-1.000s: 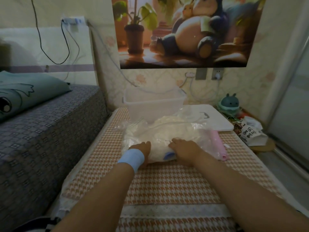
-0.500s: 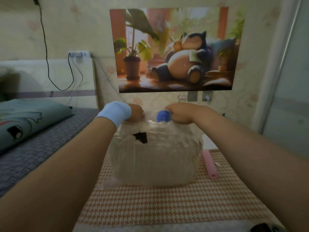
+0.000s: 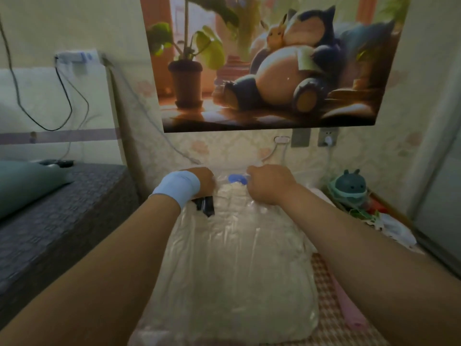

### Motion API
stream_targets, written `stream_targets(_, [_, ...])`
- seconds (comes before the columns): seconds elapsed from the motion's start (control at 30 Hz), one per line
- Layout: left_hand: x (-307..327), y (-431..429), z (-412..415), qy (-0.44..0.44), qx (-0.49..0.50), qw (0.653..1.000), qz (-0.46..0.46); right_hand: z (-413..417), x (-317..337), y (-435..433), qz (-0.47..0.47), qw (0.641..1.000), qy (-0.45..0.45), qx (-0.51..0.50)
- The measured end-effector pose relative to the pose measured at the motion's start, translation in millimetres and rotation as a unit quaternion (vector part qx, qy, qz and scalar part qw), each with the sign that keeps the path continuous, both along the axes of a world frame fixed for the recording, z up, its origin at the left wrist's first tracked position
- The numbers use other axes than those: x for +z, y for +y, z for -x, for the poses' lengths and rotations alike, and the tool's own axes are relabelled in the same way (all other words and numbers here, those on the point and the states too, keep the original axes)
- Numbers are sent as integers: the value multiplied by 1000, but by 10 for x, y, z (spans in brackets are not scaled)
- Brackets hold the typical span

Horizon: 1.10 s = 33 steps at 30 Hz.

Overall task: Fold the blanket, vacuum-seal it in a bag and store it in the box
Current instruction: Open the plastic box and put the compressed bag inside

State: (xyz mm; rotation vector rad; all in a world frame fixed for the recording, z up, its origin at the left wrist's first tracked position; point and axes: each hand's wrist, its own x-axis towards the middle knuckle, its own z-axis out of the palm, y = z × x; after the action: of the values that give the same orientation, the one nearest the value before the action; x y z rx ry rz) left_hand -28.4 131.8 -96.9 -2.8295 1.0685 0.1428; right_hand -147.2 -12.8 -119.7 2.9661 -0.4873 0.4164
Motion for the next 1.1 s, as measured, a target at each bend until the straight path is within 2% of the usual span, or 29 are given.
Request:
stream_targets(0.1, [-50,-120,-295,57,5,998,-2,-256,-95,-237,-79,996,38,25])
stream_targets(0.2, [-13,-139,-340,177,5,984,-12,-405,-116,-344,-130,983,124,21])
stream_targets(0.33, [97,-82,-204,245,-25,959,-141,-418,-11,-264,-221,934,280,3])
stream_targets(0.4, [110,-64,-186,264,-32,945,-191,-350,100,-172,-246,912,328,0])
stream_targets(0.47, [44,-23,-138,289,-19,932,-219,-257,130,-95,-229,916,329,1])
stream_targets(0.53, [-72,61,-82,305,11,928,-214,-143,46,-71,-183,943,276,16])
stream_targets(0.6, [-199,203,-22,286,41,945,-154,17,-84,-54,-127,964,230,45])
stream_targets(0.67, [-302,369,29,257,22,961,-104,204,-269,16,-127,963,226,67])
stream_targets(0.73, [-411,520,130,250,-18,964,-85,438,-419,160,-191,936,290,54])
stream_targets(0.77, [-482,587,163,264,-15,961,-83,531,-500,222,-239,910,337,25])
stream_targets(0.83, [-614,728,216,317,35,944,-79,713,-655,321,-333,846,415,-33])
stream_targets(0.9, [-738,889,195,354,91,928,-77,802,-806,370,-396,812,421,-79])
stream_targets(1.1, [-1078,1226,45,393,205,891,-93,703,-993,259,-447,812,332,-176])
